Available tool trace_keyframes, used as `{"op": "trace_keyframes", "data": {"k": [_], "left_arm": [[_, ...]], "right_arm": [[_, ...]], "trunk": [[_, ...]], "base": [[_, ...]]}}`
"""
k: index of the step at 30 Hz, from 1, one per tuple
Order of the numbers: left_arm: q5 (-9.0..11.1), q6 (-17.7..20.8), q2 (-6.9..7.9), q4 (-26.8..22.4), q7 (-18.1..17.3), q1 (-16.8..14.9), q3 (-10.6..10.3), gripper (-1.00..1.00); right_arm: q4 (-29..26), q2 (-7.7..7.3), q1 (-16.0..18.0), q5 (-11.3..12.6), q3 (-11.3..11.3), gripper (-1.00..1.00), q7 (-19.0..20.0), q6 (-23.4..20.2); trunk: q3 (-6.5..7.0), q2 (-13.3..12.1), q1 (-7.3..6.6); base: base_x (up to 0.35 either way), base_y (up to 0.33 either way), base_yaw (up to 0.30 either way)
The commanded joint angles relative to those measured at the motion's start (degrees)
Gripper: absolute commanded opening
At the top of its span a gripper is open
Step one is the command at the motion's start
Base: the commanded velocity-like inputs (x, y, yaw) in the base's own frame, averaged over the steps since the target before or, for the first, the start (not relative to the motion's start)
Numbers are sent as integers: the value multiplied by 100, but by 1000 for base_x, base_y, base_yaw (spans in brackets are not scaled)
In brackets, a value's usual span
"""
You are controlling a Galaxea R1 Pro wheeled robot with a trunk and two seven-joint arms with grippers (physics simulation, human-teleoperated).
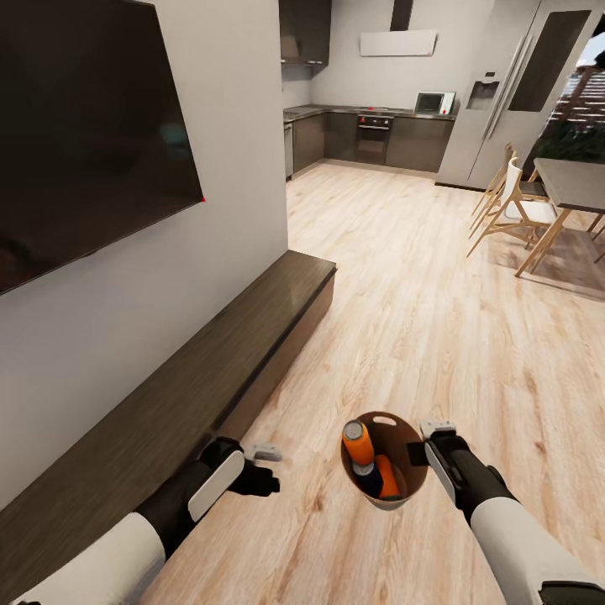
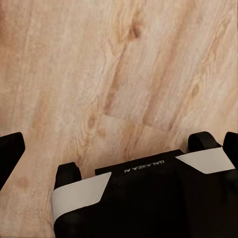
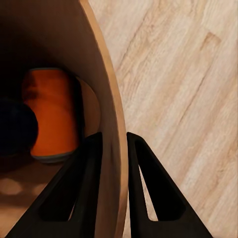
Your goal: Put the three can of soda from the living room inside the tash can in the kitchen.
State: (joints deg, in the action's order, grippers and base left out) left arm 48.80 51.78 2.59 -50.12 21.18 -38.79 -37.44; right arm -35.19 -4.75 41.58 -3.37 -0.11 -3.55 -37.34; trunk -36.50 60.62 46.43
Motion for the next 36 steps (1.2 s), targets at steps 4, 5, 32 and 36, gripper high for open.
{"op": "trace_keyframes", "data": {"k": [4, 5, 32, 36], "left_arm": [[-1, -151, -110, 392, 6, -98, -23, 100], [-1, -221, -135, 480, 7, -111, -24, 100], [15, -1398, -588, 1553, -30, -121, -53, 100], [18, -1535, -588, 1643, -53, -120, -49, 100]], "right_arm": [[13, -10, 19, 38, -12, -100, 40, -5], [53, -11, 21, 38, -15, -100, 45, -7], [2142, -562, -30, 133, -1026, -100, 91, 1634], [2170, -561, -34, 128, -976, -100, 91, 1672]], "trunk": [[0, 0, 0], [0, 0, 0], [0, 0, 0], [0, 0, 0]], "base": [[0, 0, 0], [0, 0, 0], [0, 0, 0], [0, 0, 0]]}}
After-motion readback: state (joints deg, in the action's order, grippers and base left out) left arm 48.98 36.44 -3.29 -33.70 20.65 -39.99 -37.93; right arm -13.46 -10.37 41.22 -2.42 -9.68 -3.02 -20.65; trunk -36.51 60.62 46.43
